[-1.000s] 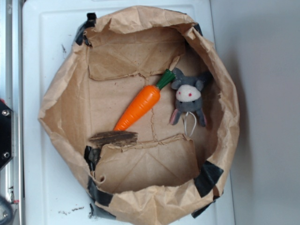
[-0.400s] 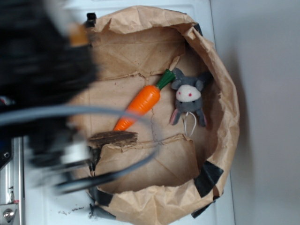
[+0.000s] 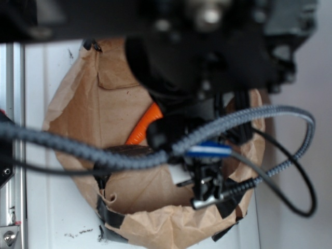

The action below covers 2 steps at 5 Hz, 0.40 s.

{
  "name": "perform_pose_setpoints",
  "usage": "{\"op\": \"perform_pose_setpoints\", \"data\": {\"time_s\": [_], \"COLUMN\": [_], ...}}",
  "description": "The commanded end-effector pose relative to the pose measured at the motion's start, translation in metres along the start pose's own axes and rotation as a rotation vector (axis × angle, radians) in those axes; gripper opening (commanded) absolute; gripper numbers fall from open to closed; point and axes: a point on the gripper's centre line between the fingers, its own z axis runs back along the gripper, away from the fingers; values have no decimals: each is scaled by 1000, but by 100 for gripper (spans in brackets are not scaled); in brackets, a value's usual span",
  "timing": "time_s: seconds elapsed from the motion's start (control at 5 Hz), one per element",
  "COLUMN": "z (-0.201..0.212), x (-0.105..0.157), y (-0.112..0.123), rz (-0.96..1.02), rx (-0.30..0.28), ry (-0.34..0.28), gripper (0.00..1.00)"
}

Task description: Grab the wood chip.

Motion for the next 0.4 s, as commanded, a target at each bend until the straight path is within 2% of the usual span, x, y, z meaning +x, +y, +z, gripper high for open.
{"op": "perform_pose_setpoints", "data": {"time_s": [0.0, 0.2], "z": [-33, -80], "x": [-1, -8], "y": [6, 23], "rz": [8, 30], "rx": [-14, 25], "ry": [-61, -74], "gripper": [100, 100]}}
